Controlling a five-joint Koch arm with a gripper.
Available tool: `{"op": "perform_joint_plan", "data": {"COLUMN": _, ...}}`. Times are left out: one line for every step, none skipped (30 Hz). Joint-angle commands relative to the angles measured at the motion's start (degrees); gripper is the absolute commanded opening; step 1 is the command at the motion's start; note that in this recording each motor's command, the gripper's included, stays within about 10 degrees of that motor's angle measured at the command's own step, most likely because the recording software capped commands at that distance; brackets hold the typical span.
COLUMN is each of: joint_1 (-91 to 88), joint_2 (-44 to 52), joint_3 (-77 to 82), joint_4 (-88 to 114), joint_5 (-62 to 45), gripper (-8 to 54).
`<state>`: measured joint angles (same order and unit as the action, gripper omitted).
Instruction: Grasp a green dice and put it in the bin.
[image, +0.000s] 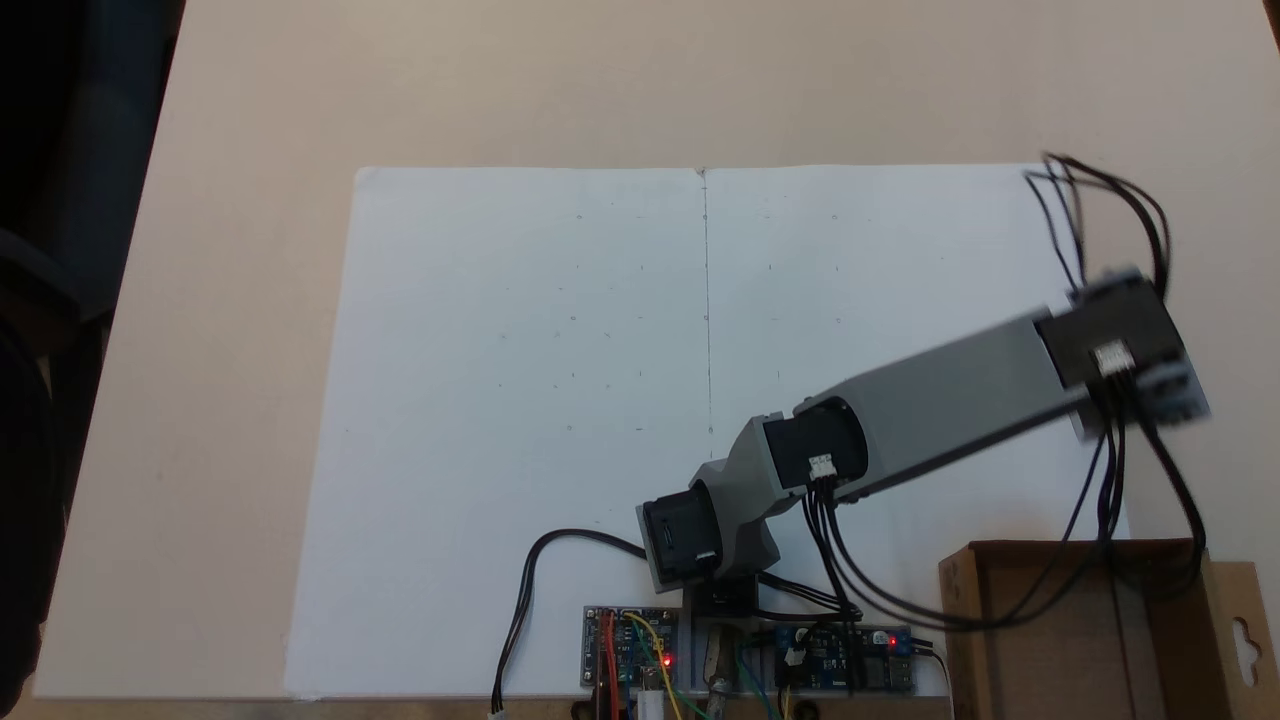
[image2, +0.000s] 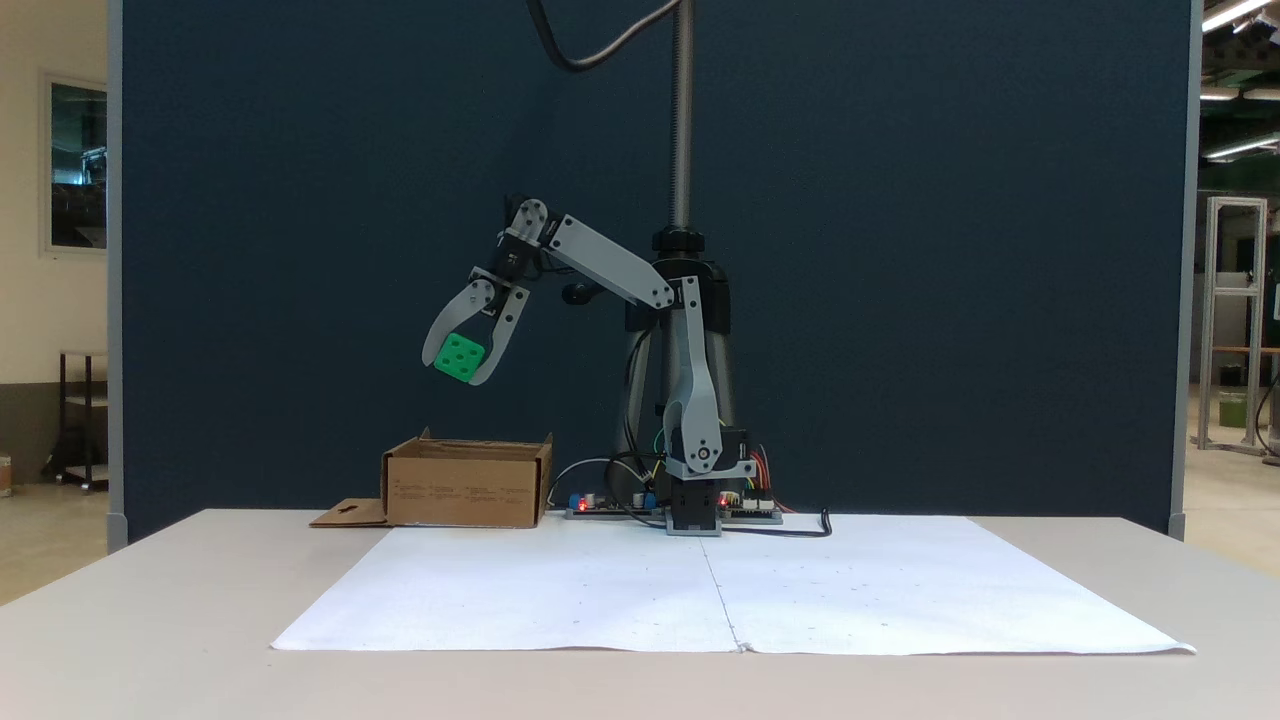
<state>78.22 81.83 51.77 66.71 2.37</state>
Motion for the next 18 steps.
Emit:
{"op": "perform_joint_plan", "data": {"joint_1": 5.8, "joint_2": 2.7, "joint_3": -0.8, "joint_4": 1.1, "joint_5": -1.1, "gripper": 12.1}}
{"op": "perform_joint_plan", "data": {"joint_1": 7.8, "joint_2": 2.7, "joint_3": -0.8, "joint_4": 1.1, "joint_5": -1.9, "gripper": 12.1}}
{"op": "perform_joint_plan", "data": {"joint_1": 9.9, "joint_2": 2.7, "joint_3": -0.8, "joint_4": 1.1, "joint_5": -2.5, "gripper": 12.1}}
{"op": "perform_joint_plan", "data": {"joint_1": 11.7, "joint_2": 2.7, "joint_3": -0.8, "joint_4": 1.1, "joint_5": -2.8, "gripper": 12.1}}
{"op": "perform_joint_plan", "data": {"joint_1": 13.4, "joint_2": 2.6, "joint_3": -0.8, "joint_4": 1.2, "joint_5": -3.4, "gripper": 12.1}}
{"op": "perform_joint_plan", "data": {"joint_1": 15.1, "joint_2": 2.5, "joint_3": -0.8, "joint_4": 1.3, "joint_5": -4.5, "gripper": 12.1}}
{"op": "perform_joint_plan", "data": {"joint_1": 16.3, "joint_2": 1.9, "joint_3": -0.8, "joint_4": 1.3, "joint_5": -5.3, "gripper": 12.1}}
{"op": "perform_joint_plan", "data": {"joint_1": 17.7, "joint_2": 1.2, "joint_3": -0.8, "joint_4": 1.5, "joint_5": -6.6, "gripper": 12.1}}
{"op": "perform_joint_plan", "data": {"joint_1": 19.1, "joint_2": 0.6, "joint_3": -0.8, "joint_4": 1.8, "joint_5": -7.6, "gripper": 12.1}}
{"op": "perform_joint_plan", "data": {"joint_1": 21.2, "joint_2": -1.2, "joint_3": -0.8, "joint_4": 2.7, "joint_5": -9.7, "gripper": 12.1}}
{"op": "perform_joint_plan", "data": {"joint_1": 22.3, "joint_2": -2.5, "joint_3": -0.8, "joint_4": 3.2, "joint_5": -11.6, "gripper": 12.1}}
{"op": "perform_joint_plan", "data": {"joint_1": 23.5, "joint_2": -3.7, "joint_3": -0.8, "joint_4": 3.3, "joint_5": -13.0, "gripper": 12.1}}
{"op": "perform_joint_plan", "data": {"joint_1": 24.3, "joint_2": -4.7, "joint_3": -0.8, "joint_4": 3.3, "joint_5": -14.2, "gripper": 12.1}}
{"op": "perform_joint_plan", "data": {"joint_1": 25.0, "joint_2": -5.6, "joint_3": -0.8, "joint_4": 3.1, "joint_5": -16.0, "gripper": 12.1}}
{"op": "perform_joint_plan", "data": {"joint_1": 25.8, "joint_2": -6.2, "joint_3": -0.8, "joint_4": 2.7, "joint_5": -17.1, "gripper": 12.1}}
{"op": "perform_joint_plan", "data": {"joint_1": 26.5, "joint_2": -7.8, "joint_3": -0.8, "joint_4": 2.5, "joint_5": -18.4, "gripper": 12.1}}
{"op": "perform_joint_plan", "data": {"joint_1": 27.1, "joint_2": -9.1, "joint_3": -0.8, "joint_4": 2.5, "joint_5": -20.0, "gripper": 12.1}}
{"op": "perform_joint_plan", "data": {"joint_1": 27.5, "joint_2": -10.5, "joint_3": -0.8, "joint_4": 2.5, "joint_5": -21.3, "gripper": 12.1}}
